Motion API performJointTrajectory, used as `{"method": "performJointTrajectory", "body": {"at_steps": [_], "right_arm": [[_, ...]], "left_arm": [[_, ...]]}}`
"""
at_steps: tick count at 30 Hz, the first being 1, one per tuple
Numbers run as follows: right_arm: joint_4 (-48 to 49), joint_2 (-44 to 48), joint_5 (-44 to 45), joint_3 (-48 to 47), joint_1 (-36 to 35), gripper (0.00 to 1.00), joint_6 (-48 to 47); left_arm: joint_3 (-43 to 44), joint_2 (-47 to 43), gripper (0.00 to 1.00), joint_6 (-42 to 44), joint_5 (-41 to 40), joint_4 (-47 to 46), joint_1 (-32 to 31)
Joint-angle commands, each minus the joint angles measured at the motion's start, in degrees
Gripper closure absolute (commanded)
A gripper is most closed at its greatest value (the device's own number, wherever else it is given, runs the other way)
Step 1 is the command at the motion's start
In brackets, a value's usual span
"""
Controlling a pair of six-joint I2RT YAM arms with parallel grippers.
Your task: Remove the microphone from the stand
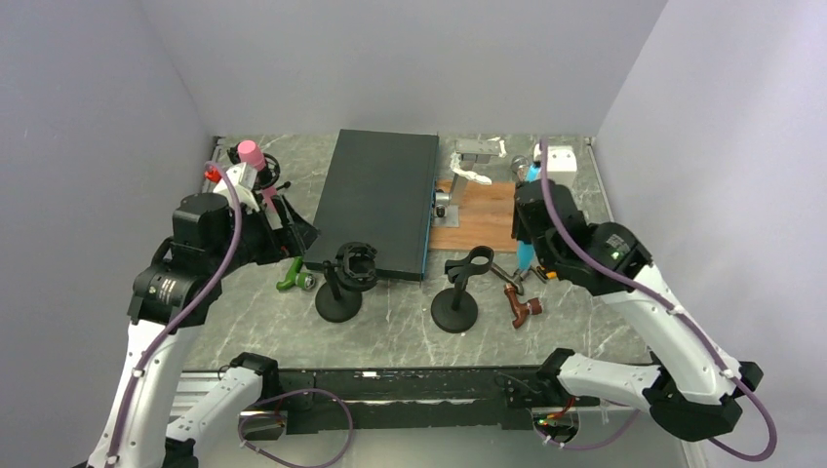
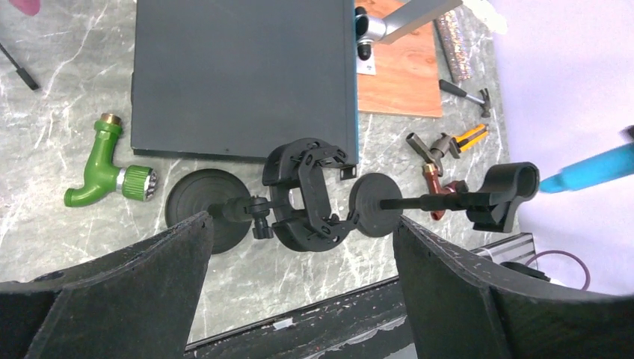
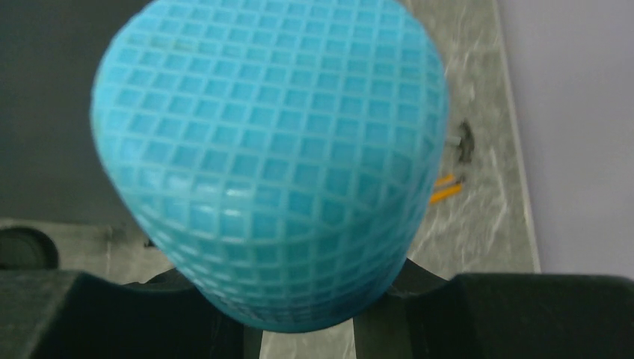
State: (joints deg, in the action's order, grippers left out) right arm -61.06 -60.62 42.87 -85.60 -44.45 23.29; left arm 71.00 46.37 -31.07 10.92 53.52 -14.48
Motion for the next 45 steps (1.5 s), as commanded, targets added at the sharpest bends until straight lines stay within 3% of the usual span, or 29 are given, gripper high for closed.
{"method": "performJointTrajectory", "body": {"at_steps": [1, 8, 11, 21, 26, 34, 45], "right_arm": [[1.32, 5.09, -7.19, 10.19, 1.82, 1.0, 7.83], [3.53, 9.49, -21.51, 28.32, 4.35, 1.0, 18.61], [6.94, 9.57, -26.65, 34.85, 5.32, 1.0, 18.25], [16.86, 0.22, -34.89, 42.85, 10.7, 1.0, 13.92], [21.08, -5.13, -38.76, 44.12, 13.38, 0.94, 11.23], [23.92, -10.86, -39.0, 43.88, 14.51, 0.67, 8.62], [22.05, -8.22, -39.36, 42.55, 15.31, 0.31, 8.95]], "left_arm": [[2.14, -1.19, 0.08, 0.3, 3.55, 0.39, 0.0], [1.5, -3.44, 0.07, -0.2, 5.04, 1.82, 0.04], [2.29, -4.86, 0.07, -1.4, 5.27, 2.59, -0.01], [13.7, -7.89, 0.08, -4.71, 1.8, 6.44, -0.02], [15.29, -10.05, 0.09, -4.95, 1.48, 9.75, -0.01], [12.71, -14.75, 0.1, -10.29, 4.37, 6.55, -0.02], [11.55, -10.35, 0.12, -9.74, 8.62, 2.73, 0.0]]}}
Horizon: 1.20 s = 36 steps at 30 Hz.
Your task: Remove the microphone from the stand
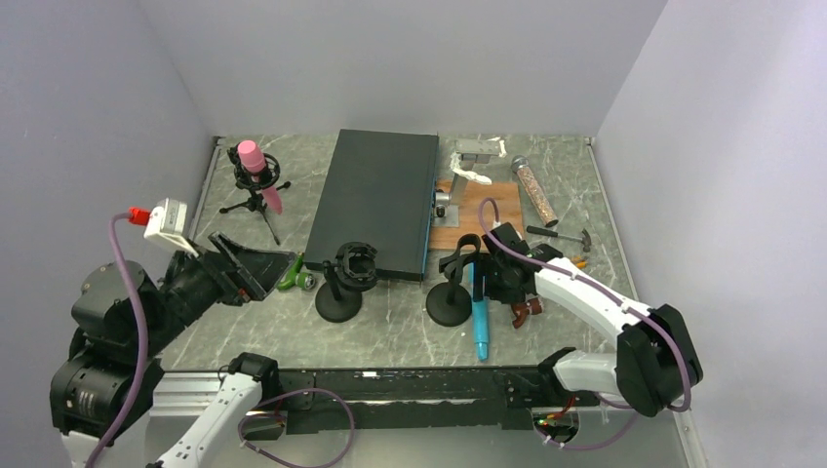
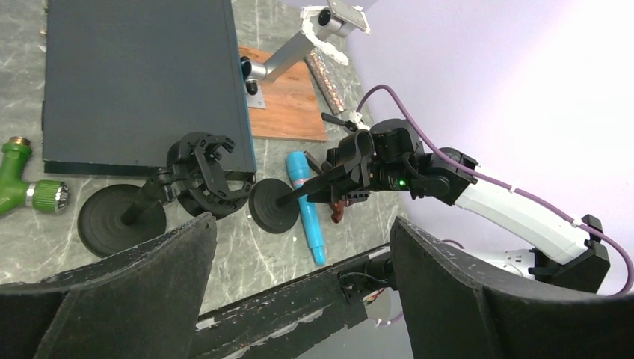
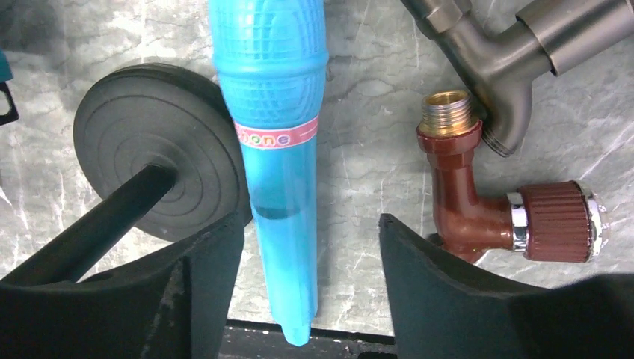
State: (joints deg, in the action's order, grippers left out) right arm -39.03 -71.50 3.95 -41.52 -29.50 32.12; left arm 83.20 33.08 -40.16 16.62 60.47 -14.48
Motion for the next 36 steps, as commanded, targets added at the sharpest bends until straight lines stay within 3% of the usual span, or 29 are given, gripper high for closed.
{"method": "performJointTrajectory", "body": {"at_steps": [1, 8, 14, 24, 28, 36], "right_arm": [[-0.48, 3.2, -0.57, -1.88, 0.33, 0.29, 0.18], [-6.48, 8.1, 0.08, -8.4, 0.3, 0.2, -0.19], [-11.77, 10.1, 1.36, -16.73, 0.32, 0.12, -1.13], [-17.28, 8.86, 6.03, -35.28, 0.29, 0.05, -5.64], [-14.28, 9.36, 2.6, -38.84, 0.31, 0.0, -8.42], [-7.1, 9.04, -11.5, -38.76, 0.24, 0.0, -8.18]], "left_arm": [[-0.74, 3.76, 0.12, -0.48, 3.05, -4.62, 0.03], [1.97, 8.85, 0.13, 2.72, -0.05, -2.87, -0.02], [9.72, 17.9, 0.16, 7.96, -3.9, 1.37, -0.02], [13.6, 25.19, 0.14, 8.86, -8.06, -2.55, 0.23], [13.21, 26.23, 0.13, 7.95, -9.77, -3.84, 0.71], [12.75, 25.71, 0.06, 10.58, -15.31, -1.72, 3.52]]}}
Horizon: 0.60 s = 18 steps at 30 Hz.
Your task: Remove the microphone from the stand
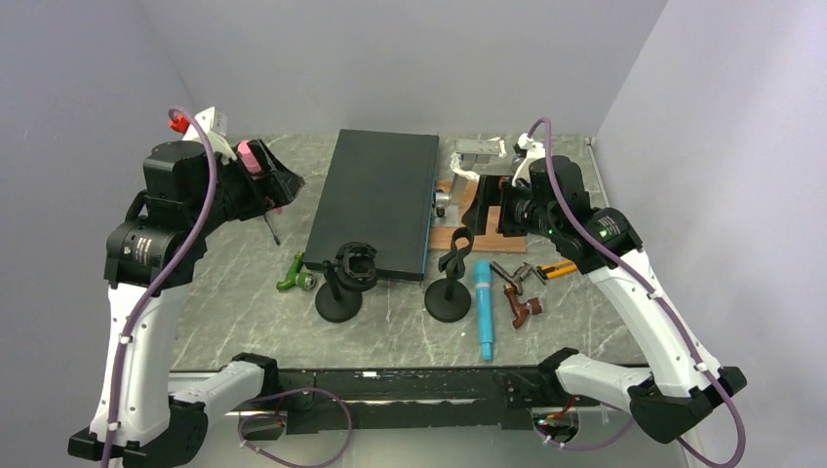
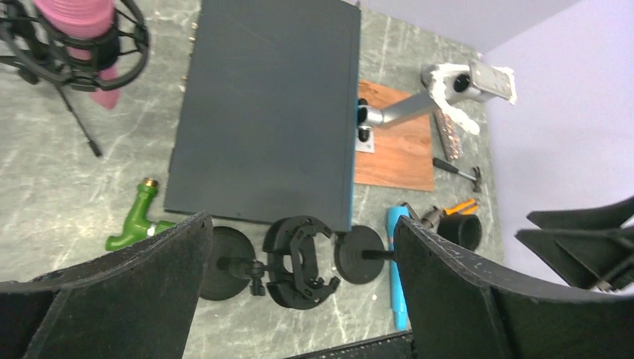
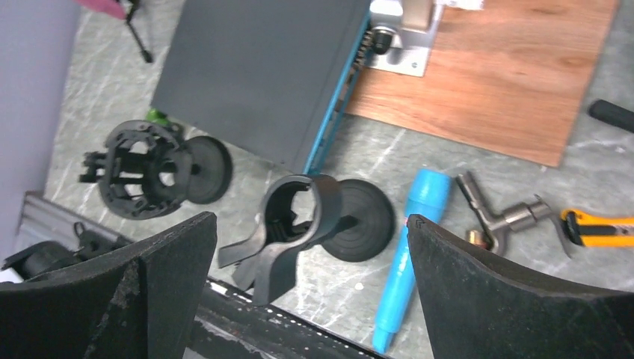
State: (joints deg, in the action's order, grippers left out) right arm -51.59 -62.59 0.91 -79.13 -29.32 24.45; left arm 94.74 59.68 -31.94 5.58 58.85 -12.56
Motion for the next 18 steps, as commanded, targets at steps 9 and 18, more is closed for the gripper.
{"method": "performJointTrajectory", "body": {"at_steps": [9, 18], "right_arm": [[16.11, 1.12, -18.12, 3.86, -0.03, 0.0, 1.55], [19.14, -4.96, -18.23, -1.0, -0.12, 0.0, -0.86]], "left_arm": [[-2.34, -5.48, 0.01, 1.05, -14.91, 4.27, 8.85], [-1.75, 0.31, 0.01, -4.16, -1.4, -12.97, 20.59]]}}
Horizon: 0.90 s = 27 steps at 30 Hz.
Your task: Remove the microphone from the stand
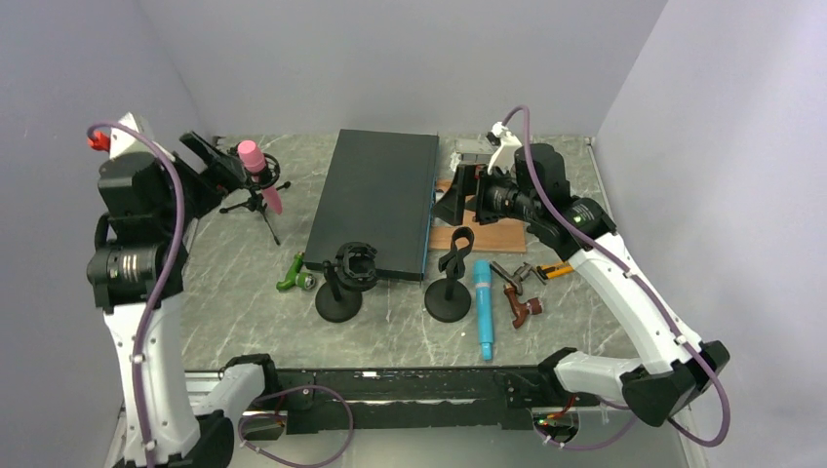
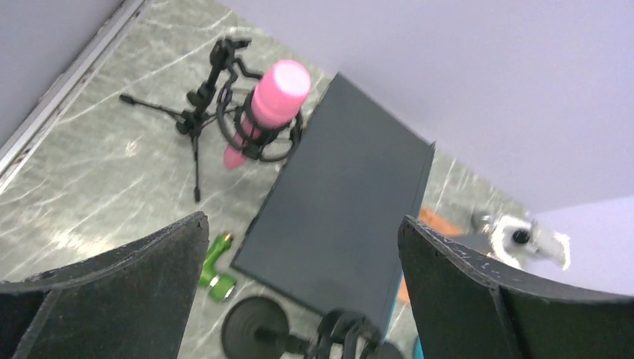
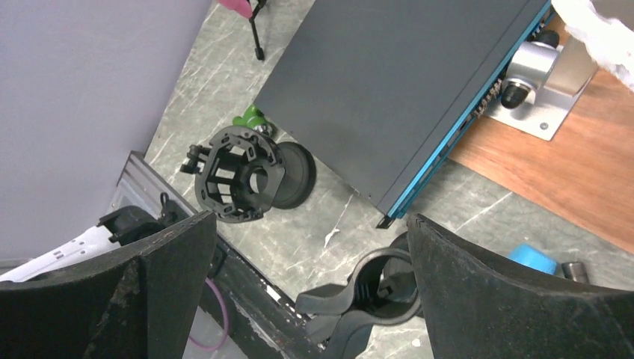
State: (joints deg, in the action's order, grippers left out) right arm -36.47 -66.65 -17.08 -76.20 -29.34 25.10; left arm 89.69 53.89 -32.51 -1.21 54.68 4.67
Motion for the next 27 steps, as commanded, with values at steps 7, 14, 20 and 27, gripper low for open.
{"method": "performJointTrajectory", "body": {"at_steps": [7, 14, 20, 27], "right_arm": [[0.39, 3.01, 3.2, -3.9, 0.04, 0.0, -1.6], [-3.16, 7.02, 9.73, -2.29, 0.07, 0.0, -6.64], [-5.89, 8.6, 13.14, -4.28, 0.09, 0.0, -10.67], [-9.07, 12.45, 15.3, -3.27, 0.12, 0.0, -11.68]], "left_arm": [[11.85, 19.41, 0.1, -3.23, 13.07, -13.07, 6.81], [12.79, 25.48, 0.07, 12.45, -6.01, -7.23, -2.86], [8.86, 28.98, 0.07, 14.35, -17.08, -4.99, -8.24], [2.56, 26.08, 0.04, 15.77, -20.1, -8.41, -8.4]]}}
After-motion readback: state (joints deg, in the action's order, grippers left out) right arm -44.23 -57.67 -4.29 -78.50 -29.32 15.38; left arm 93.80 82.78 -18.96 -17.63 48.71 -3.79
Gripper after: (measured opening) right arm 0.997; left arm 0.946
